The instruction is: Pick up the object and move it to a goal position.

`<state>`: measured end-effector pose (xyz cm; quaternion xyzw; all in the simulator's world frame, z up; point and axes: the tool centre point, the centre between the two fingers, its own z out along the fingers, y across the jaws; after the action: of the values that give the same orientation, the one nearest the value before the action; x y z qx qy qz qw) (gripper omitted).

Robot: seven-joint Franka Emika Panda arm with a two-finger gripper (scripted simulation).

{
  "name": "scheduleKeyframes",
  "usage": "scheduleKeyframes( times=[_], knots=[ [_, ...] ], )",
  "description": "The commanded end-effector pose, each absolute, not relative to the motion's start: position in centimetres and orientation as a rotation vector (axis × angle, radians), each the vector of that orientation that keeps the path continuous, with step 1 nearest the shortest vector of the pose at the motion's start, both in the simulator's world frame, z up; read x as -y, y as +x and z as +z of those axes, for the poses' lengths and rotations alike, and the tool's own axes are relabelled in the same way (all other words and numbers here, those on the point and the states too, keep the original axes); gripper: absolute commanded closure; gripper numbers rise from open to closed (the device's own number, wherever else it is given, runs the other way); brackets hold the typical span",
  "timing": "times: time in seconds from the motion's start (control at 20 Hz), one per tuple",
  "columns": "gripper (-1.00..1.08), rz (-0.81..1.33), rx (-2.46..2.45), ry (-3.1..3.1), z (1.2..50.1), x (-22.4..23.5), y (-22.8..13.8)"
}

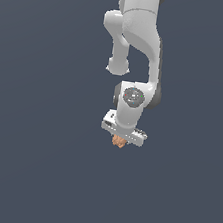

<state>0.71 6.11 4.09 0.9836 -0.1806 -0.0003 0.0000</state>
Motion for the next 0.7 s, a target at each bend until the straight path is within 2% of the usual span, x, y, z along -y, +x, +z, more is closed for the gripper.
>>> scheduleKeyframes(
  times=[0.0, 0.65],
  knots=[
    [1.08, 0.0, 0.568, 3.09, 4.03, -6.1, 0.74],
    [1.08, 0.001, 0.568, 3.09, 4.59, -5.48, 0.56]
  ],
)
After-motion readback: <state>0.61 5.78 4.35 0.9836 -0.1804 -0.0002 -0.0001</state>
